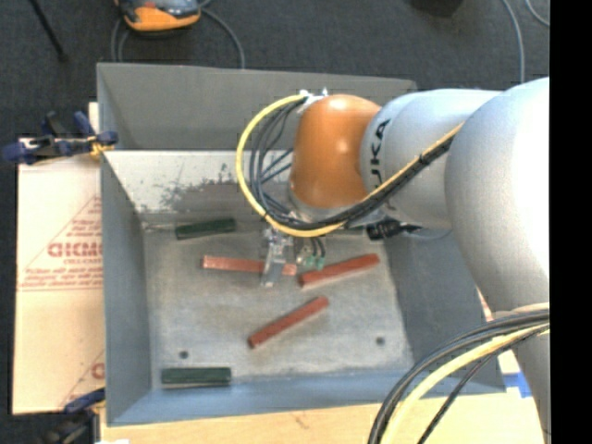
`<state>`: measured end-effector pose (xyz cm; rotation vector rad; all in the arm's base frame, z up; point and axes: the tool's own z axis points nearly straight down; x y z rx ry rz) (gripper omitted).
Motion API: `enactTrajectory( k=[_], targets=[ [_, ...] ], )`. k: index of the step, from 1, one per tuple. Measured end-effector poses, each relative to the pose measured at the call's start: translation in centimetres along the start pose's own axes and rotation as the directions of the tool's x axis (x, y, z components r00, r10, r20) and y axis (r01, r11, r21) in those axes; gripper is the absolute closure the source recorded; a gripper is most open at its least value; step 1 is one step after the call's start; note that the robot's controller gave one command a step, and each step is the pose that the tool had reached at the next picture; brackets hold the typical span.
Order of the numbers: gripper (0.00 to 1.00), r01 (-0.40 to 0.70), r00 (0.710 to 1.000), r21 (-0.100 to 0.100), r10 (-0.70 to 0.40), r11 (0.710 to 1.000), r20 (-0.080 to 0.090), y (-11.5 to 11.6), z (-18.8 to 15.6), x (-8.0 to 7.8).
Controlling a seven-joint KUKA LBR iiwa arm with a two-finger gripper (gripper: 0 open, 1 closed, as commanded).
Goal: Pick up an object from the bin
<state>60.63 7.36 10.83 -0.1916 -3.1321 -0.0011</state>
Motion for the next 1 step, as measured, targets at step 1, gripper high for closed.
enactTrajectory(
  k=[1],
  targets=[
    [1.00,0.000,1.000,0.000,0.000,1.000,0.000,0.00,-2.21,0.01]
  ],
)
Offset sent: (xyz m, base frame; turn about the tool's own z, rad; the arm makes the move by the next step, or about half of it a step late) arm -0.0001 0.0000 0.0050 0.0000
